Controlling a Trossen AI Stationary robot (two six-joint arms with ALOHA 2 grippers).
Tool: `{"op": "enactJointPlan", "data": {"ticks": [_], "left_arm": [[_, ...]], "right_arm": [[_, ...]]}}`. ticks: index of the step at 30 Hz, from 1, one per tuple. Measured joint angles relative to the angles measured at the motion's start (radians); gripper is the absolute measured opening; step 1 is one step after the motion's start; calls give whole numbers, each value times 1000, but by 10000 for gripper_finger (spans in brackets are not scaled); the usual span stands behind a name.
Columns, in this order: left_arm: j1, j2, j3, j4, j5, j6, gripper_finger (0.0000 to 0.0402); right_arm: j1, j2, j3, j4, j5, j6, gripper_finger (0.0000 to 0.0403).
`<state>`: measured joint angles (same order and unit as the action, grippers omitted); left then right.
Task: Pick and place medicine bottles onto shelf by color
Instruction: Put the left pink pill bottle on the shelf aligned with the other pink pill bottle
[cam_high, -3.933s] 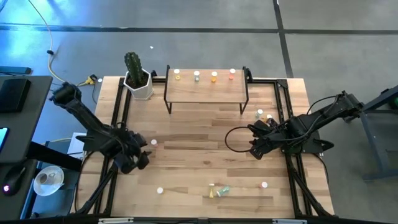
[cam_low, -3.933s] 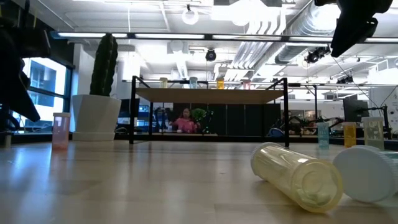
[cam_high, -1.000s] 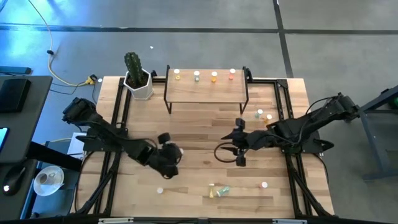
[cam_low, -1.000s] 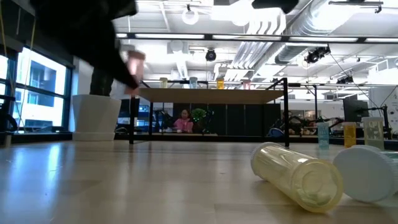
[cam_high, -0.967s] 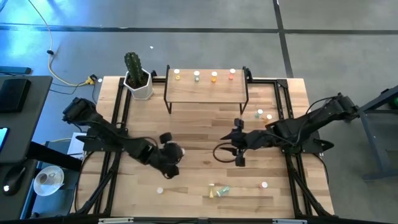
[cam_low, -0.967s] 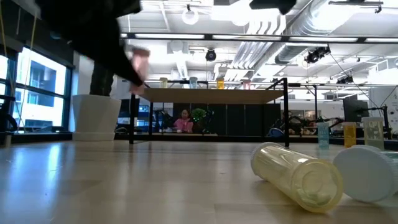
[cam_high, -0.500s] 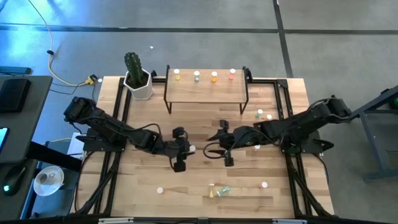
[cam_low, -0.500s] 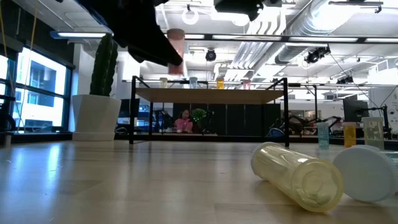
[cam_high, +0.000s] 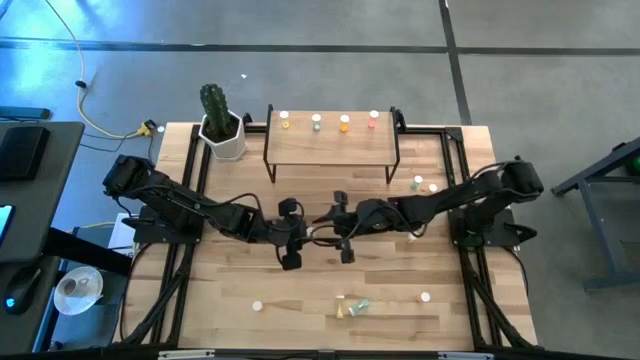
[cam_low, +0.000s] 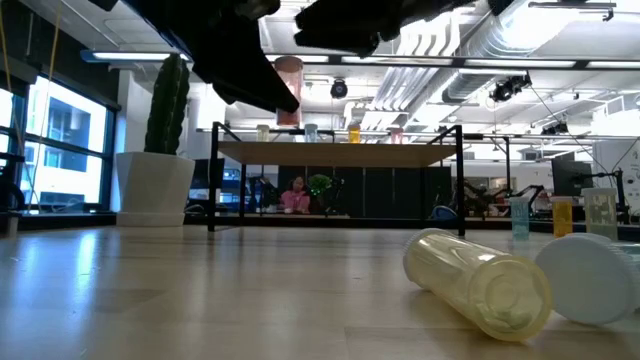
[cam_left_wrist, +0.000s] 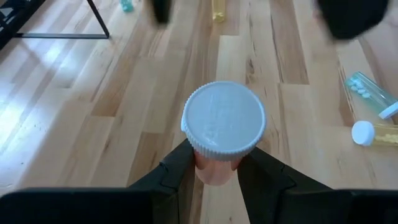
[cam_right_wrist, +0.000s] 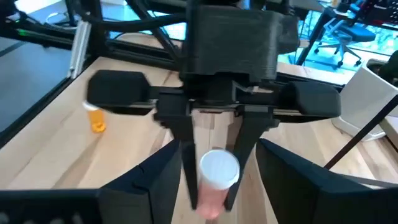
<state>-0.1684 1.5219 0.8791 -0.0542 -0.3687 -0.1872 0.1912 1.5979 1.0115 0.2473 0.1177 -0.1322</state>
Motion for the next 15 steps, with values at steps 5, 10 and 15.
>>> {"op": "enactJointPlan", "data": {"ticks": [5,10,15], "left_arm": [[0,0,0,0,0,0,97],[0,0,0,12,0,0,97],[0,0,0,77,-4,30,97]], "right_arm": [[-13,35,0,11,-24,12,200],[-23,40,0,18,-49,63,200],[-29,40,0,18,-63,64,200]]}}
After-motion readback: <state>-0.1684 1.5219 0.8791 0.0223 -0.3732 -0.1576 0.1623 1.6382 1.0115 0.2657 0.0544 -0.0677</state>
